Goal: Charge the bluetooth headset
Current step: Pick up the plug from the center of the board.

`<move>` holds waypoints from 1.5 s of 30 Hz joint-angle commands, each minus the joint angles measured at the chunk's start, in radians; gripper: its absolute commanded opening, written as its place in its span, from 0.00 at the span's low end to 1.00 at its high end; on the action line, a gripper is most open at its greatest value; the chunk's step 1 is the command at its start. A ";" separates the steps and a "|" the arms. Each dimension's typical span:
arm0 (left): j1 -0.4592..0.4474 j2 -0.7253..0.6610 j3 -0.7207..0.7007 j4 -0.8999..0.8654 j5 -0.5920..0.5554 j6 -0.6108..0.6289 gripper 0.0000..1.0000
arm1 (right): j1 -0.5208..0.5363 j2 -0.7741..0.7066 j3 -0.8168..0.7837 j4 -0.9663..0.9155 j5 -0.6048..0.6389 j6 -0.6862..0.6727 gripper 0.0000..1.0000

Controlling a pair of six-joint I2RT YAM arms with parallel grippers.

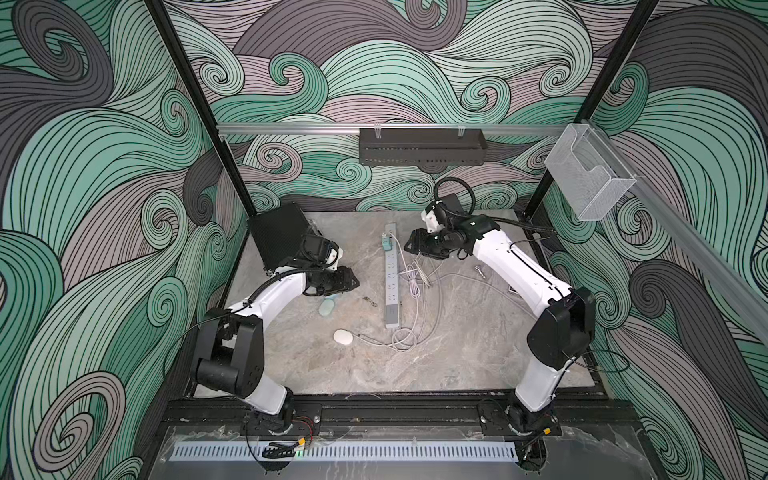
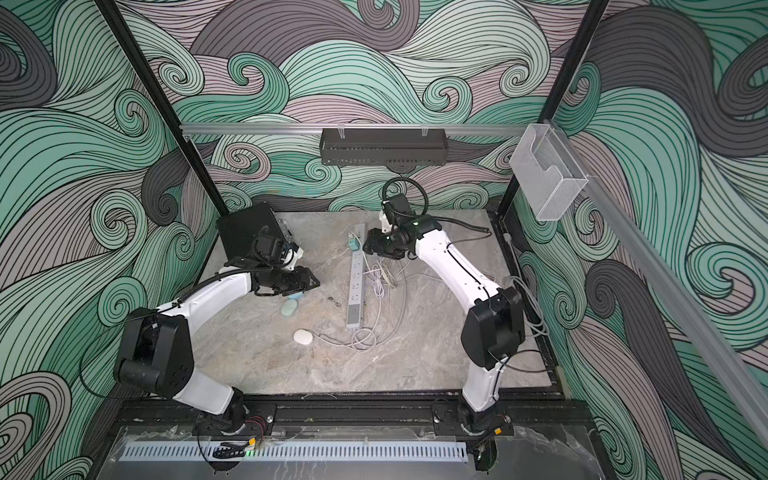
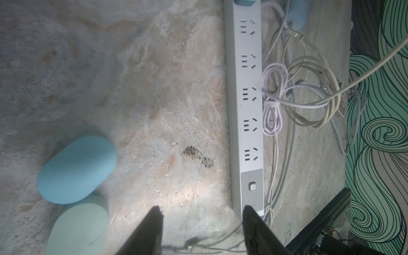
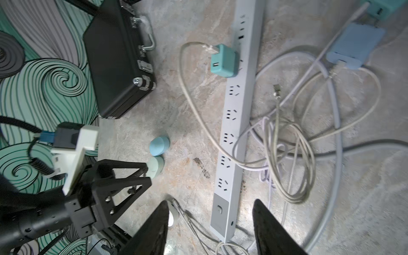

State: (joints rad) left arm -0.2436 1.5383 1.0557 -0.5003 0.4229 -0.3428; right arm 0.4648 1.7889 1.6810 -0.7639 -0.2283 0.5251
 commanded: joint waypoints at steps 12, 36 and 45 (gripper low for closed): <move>-0.024 -0.002 0.047 0.064 0.047 -0.064 0.58 | -0.155 0.229 0.035 0.122 0.265 0.038 0.58; -0.025 0.026 0.049 0.042 0.034 -0.040 0.58 | -0.182 0.607 0.365 0.123 0.258 0.095 0.59; -0.025 0.026 0.041 0.040 0.030 -0.035 0.58 | -0.187 0.715 0.485 0.072 0.244 0.075 0.58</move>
State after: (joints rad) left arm -0.2646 1.5612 1.0782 -0.4492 0.4561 -0.3920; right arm 0.2855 2.4763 2.1265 -0.6601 0.0067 0.6029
